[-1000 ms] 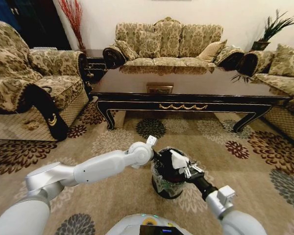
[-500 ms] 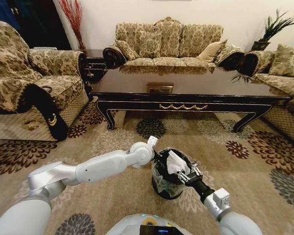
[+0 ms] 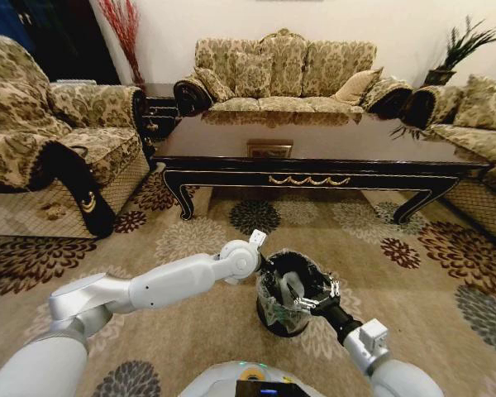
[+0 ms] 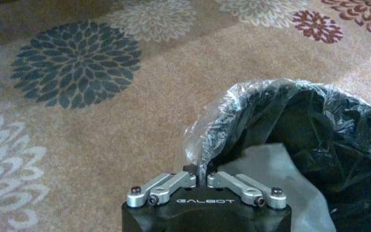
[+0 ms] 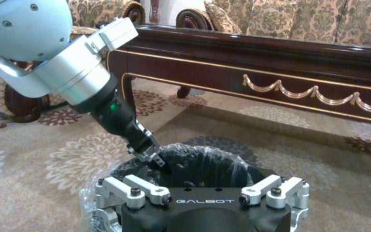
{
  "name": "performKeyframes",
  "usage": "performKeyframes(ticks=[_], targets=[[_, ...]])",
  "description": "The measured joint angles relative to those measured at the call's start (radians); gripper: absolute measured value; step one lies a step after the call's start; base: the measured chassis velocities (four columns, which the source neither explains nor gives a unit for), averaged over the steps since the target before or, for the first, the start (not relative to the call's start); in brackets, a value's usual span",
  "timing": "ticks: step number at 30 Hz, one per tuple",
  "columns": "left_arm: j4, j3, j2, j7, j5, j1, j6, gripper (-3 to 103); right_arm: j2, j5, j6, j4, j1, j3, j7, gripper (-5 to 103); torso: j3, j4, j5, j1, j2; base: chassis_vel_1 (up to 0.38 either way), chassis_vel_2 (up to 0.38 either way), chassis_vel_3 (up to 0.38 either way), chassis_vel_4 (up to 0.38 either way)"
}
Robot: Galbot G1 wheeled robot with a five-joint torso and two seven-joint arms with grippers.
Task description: Move to the front of the table and pick up the trash from the floor, then place it into the trash bin.
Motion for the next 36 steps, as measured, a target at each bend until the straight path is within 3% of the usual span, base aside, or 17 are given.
performKeyframes(ticks=[17, 22, 25, 29, 36], targets=[[-0.029, -0.088, 0.103, 0.007, 0.018, 0.06, 0.0, 3, -0.006, 0.112, -0.005, -0.012, 0.059, 0.038, 0.032, 100, 0.0, 0.0, 0.0, 0.0, 0.0, 0.0, 0.0, 0.0, 0.0], [-0.04, -0.189, 0.141, 0.012, 0.026, 0.127, 0.0, 3, -0.02, 0.196, -0.017, -0.071, 0.142, 0.076, 0.053, 100, 0.0, -0.0002, -0.0003, 0.0, 0.0, 0.0, 0.0, 0.0, 0.0], [-0.06, -0.241, 0.206, 0.024, 0.035, 0.169, 0.0, 3, -0.051, 0.271, -0.019, -0.177, 0.233, 0.117, 0.059, 100, 0.0, 0.0002, 0.0, 0.0, 0.0, 0.0, 0.0, 0.0, 0.0], [-0.071, -0.319, 0.243, 0.04, 0.048, 0.237, 0.0, 3, -0.071, 0.35, -0.02, -0.304, 0.311, 0.129, 0.059, 100, 0.0, 0.0003, 0.0, 0.0, 0.0, 0.0, 0.0, 0.0, 0.0], [-0.09, -0.463, 0.317, 0.07, 0.071, 0.356, 0.0, 3, -0.063, 0.365, -0.012, -0.506, 0.415, 0.074, 0.057, 100, 0.0, 0.0001, 0.0, 0.0, 0.0, 0.0, 0.0, 0.0, 0.0]])
